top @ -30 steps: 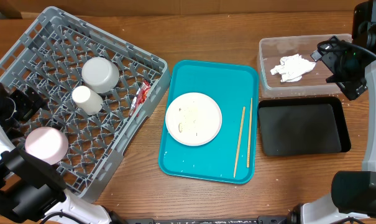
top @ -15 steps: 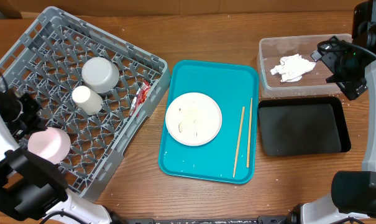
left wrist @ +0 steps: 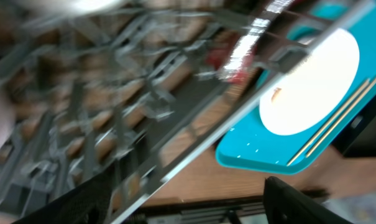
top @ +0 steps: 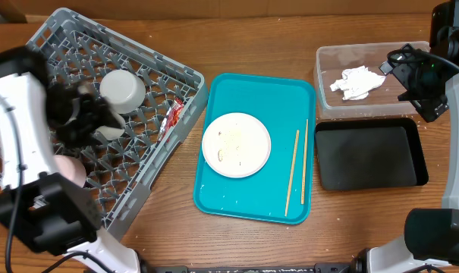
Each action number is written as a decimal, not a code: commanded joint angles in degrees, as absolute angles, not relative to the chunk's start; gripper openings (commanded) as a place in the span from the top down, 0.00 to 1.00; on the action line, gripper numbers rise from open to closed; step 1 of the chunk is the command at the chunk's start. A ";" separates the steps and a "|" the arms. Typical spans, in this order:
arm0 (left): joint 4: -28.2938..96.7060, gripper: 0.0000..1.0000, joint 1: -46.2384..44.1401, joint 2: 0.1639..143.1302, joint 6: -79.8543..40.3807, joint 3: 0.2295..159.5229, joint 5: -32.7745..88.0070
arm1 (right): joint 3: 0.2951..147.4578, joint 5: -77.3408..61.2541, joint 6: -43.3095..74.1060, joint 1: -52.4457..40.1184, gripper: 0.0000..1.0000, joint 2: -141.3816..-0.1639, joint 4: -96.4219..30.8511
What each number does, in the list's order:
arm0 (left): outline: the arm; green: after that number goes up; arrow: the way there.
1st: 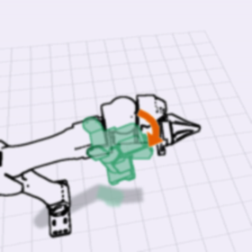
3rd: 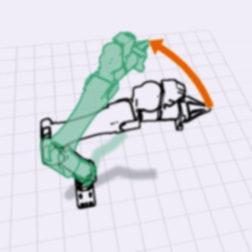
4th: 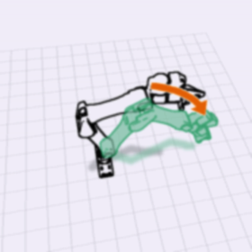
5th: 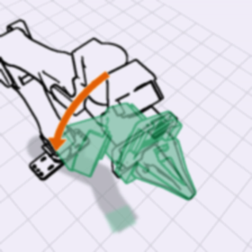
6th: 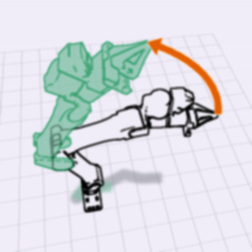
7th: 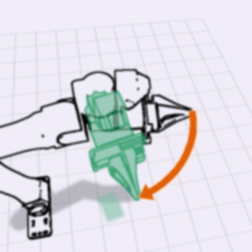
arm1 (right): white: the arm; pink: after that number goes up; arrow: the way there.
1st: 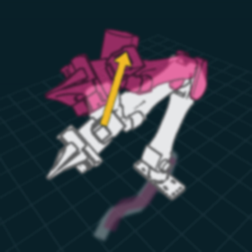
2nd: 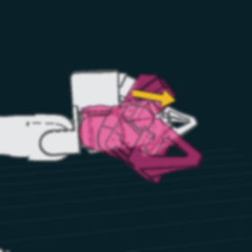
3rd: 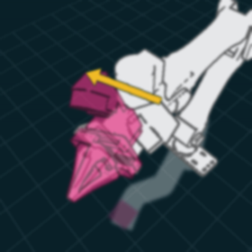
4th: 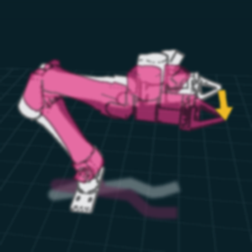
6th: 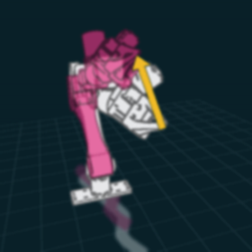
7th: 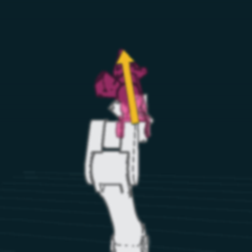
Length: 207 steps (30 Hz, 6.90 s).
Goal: Sort waste into correct bins and load items into the dishwasher
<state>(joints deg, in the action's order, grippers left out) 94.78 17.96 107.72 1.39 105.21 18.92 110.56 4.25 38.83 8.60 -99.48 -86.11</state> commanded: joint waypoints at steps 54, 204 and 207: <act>72.01 0.87 -8.32 123.46 8.47 104.25 6.04 | 111.39 4.23 39.05 8.71 0.00 -98.48 -85.80; 75.05 0.96 -47.88 126.21 -25.71 107.87 -10.24 | 111.39 4.23 39.05 8.71 0.00 -98.48 -85.80; 78.30 0.96 -46.96 126.21 -25.69 111.39 -10.59 | 111.37 4.23 39.05 8.71 0.00 -98.48 -85.80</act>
